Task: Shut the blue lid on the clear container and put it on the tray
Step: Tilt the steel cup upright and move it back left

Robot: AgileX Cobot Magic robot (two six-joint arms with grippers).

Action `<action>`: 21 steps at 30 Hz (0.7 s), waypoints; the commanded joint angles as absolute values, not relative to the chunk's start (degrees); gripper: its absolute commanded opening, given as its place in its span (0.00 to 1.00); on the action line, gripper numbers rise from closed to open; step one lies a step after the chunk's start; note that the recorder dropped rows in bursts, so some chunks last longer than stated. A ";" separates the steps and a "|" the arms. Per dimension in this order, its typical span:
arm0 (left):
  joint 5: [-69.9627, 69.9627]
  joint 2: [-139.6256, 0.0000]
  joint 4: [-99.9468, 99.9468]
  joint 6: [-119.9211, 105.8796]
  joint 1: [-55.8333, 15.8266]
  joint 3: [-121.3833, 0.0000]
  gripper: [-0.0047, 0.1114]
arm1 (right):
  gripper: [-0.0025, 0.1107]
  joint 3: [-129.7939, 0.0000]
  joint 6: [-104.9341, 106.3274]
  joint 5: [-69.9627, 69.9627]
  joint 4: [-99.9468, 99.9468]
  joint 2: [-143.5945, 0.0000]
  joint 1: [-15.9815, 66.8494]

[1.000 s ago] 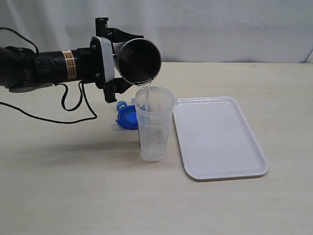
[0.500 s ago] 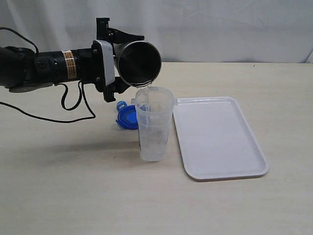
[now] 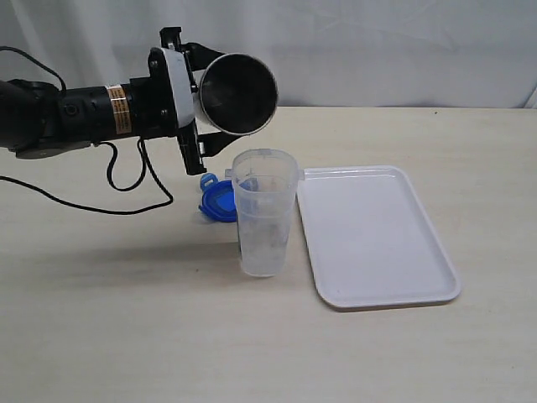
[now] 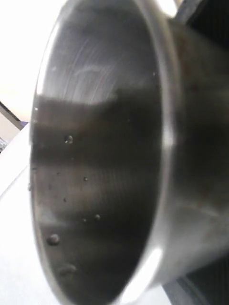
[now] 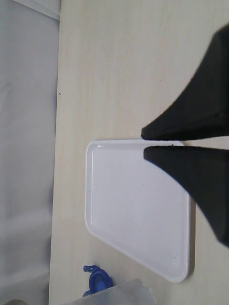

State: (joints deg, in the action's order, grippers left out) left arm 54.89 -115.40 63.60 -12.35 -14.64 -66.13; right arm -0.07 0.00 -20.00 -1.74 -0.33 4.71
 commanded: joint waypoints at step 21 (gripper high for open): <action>50.76 -114.31 44.61 42.36 -14.67 -72.34 0.04 | 0.06 0.00 0.00 -19.64 -1.67 0.00 4.86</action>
